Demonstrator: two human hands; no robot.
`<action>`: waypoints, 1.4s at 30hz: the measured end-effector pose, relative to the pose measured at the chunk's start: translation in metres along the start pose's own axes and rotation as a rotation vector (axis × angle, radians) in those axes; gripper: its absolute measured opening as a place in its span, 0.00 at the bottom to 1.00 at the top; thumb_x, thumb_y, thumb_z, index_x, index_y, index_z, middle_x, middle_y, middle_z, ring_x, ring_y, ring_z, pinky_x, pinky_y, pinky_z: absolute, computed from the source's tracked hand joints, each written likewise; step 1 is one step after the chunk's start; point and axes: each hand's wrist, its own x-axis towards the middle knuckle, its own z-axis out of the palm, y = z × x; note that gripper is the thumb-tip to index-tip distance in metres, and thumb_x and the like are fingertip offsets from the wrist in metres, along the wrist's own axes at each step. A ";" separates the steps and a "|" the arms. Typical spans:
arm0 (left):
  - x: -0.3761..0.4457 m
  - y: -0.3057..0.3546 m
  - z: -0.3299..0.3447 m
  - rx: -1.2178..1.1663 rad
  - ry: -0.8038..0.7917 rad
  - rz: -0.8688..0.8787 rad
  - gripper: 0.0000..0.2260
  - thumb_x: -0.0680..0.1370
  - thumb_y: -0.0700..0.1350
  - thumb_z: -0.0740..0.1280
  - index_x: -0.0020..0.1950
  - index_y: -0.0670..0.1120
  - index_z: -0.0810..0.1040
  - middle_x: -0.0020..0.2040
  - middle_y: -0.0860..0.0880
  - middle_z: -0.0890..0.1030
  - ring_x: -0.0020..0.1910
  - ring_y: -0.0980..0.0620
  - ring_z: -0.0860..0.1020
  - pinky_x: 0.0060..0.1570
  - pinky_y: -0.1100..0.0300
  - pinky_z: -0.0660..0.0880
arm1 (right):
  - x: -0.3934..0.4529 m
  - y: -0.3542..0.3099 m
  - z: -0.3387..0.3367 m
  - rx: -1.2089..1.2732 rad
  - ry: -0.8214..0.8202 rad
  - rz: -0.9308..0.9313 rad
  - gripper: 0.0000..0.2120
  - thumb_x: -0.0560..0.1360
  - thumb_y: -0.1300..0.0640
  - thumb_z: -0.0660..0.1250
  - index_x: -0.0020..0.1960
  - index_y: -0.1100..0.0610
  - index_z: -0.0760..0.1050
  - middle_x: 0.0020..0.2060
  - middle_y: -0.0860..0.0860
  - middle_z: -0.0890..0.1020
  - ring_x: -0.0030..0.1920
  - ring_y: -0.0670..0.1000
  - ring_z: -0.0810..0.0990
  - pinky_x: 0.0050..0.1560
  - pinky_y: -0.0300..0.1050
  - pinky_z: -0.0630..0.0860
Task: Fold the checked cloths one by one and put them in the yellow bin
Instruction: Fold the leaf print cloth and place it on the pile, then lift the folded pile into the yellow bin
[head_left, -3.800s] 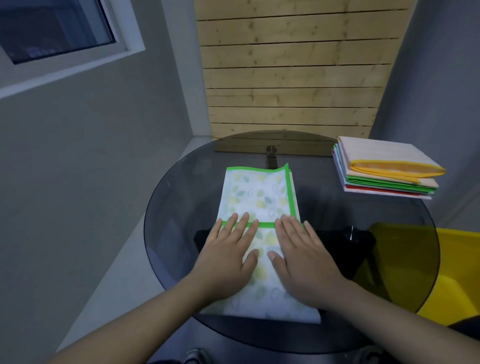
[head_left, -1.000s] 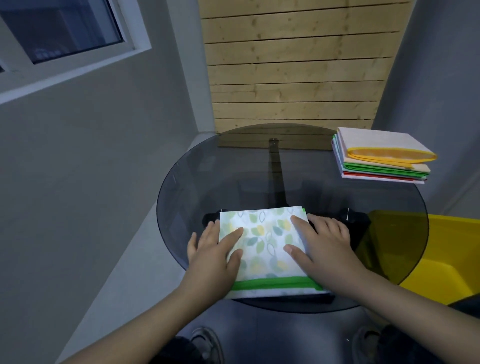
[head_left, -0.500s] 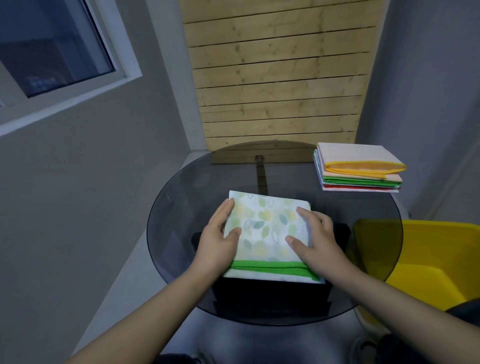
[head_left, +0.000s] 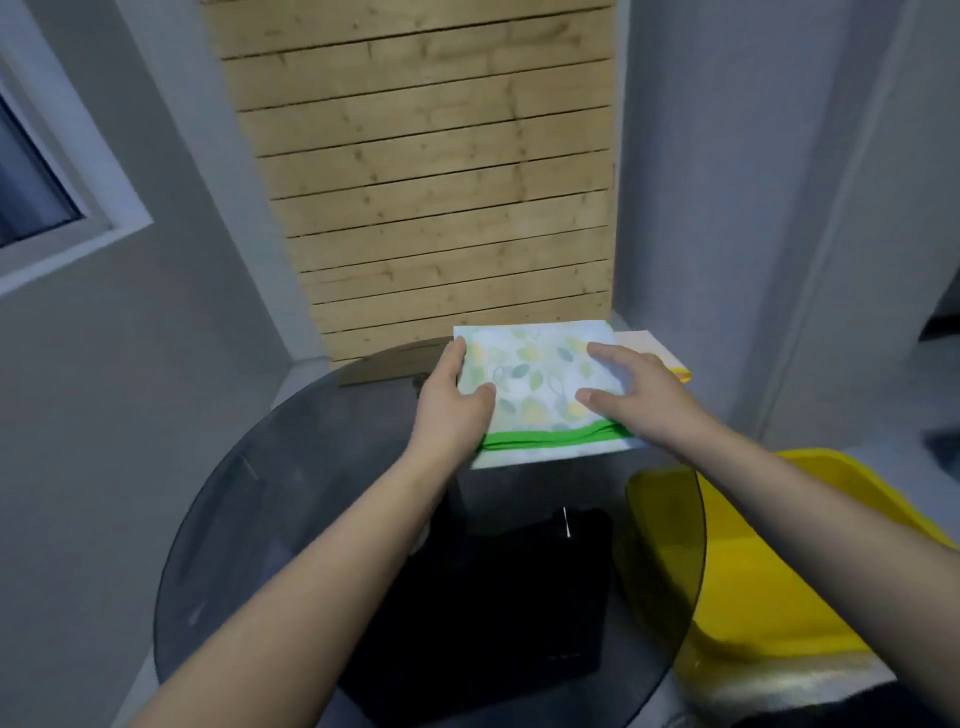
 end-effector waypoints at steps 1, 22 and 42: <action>0.013 0.005 0.007 0.005 -0.007 0.003 0.29 0.77 0.38 0.62 0.76 0.49 0.57 0.74 0.53 0.64 0.70 0.51 0.68 0.69 0.52 0.67 | 0.010 0.003 -0.007 0.003 0.007 0.010 0.30 0.72 0.52 0.70 0.72 0.54 0.65 0.71 0.53 0.67 0.71 0.50 0.64 0.65 0.37 0.59; 0.125 -0.048 0.132 0.512 -0.138 -0.084 0.23 0.78 0.43 0.56 0.73 0.43 0.60 0.75 0.43 0.60 0.70 0.41 0.60 0.69 0.48 0.61 | 0.111 0.116 -0.006 -0.354 -0.030 0.238 0.29 0.74 0.43 0.64 0.72 0.49 0.62 0.72 0.55 0.64 0.70 0.59 0.61 0.66 0.51 0.60; 0.053 -0.009 0.155 -0.213 -0.090 -0.552 0.04 0.74 0.41 0.62 0.41 0.41 0.72 0.39 0.42 0.78 0.37 0.43 0.78 0.37 0.56 0.76 | 0.043 0.145 -0.053 0.379 -0.124 0.477 0.28 0.74 0.53 0.68 0.71 0.44 0.62 0.70 0.53 0.68 0.58 0.58 0.78 0.57 0.54 0.77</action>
